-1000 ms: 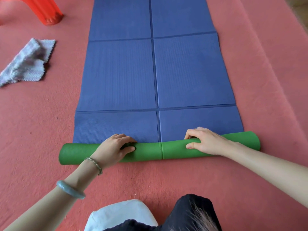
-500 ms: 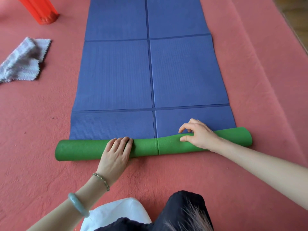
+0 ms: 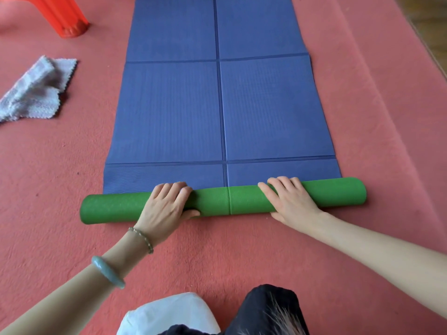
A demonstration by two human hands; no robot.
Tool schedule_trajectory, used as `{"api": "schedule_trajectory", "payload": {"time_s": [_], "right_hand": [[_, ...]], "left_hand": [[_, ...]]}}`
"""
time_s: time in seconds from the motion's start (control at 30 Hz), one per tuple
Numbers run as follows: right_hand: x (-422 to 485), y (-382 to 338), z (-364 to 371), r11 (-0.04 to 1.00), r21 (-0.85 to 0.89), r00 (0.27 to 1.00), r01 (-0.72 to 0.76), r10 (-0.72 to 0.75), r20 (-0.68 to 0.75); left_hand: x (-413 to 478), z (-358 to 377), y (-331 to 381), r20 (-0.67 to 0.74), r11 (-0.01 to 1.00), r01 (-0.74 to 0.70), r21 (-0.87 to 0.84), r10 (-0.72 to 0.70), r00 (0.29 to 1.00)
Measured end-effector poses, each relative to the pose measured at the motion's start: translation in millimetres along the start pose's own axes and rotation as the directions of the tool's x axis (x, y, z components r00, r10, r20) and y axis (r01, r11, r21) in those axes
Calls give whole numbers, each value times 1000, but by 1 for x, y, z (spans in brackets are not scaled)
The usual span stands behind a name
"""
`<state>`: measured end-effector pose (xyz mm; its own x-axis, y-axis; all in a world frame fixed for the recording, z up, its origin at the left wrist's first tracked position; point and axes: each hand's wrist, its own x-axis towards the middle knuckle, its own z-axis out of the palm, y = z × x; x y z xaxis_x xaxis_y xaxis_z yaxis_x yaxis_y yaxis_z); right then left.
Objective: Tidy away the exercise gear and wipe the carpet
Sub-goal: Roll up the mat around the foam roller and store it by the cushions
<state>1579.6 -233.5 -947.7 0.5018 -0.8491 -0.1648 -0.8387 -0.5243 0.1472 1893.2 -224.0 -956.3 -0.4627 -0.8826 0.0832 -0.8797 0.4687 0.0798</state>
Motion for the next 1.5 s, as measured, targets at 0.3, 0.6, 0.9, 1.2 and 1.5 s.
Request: {"api": "schedule_trajectory", "payload": {"time_s": [0.3, 0.6, 0.9, 1.2, 1.5], "right_hand": [[16, -14, 3, 975, 55, 976, -215, 213, 41], [25, -8, 9, 993, 26, 982, -116, 118, -145], [62, 3, -15, 962, 170, 966, -214, 182, 184], [53, 6, 3, 989, 4, 983, -145, 144, -117], [90, 22, -23, 970, 149, 962, -193, 158, 222]], "left_hand": [[-6, 19, 7, 89, 986, -9, 165, -6, 996], [52, -1, -25, 297, 996, -76, 43, 60, 953], [34, 5, -17, -20, 998, -3, 68, 4, 1000], [61, 10, -37, 119, 985, -64, 159, 46, 992], [71, -1, -39, 129, 991, -65, 120, 49, 990]]}}
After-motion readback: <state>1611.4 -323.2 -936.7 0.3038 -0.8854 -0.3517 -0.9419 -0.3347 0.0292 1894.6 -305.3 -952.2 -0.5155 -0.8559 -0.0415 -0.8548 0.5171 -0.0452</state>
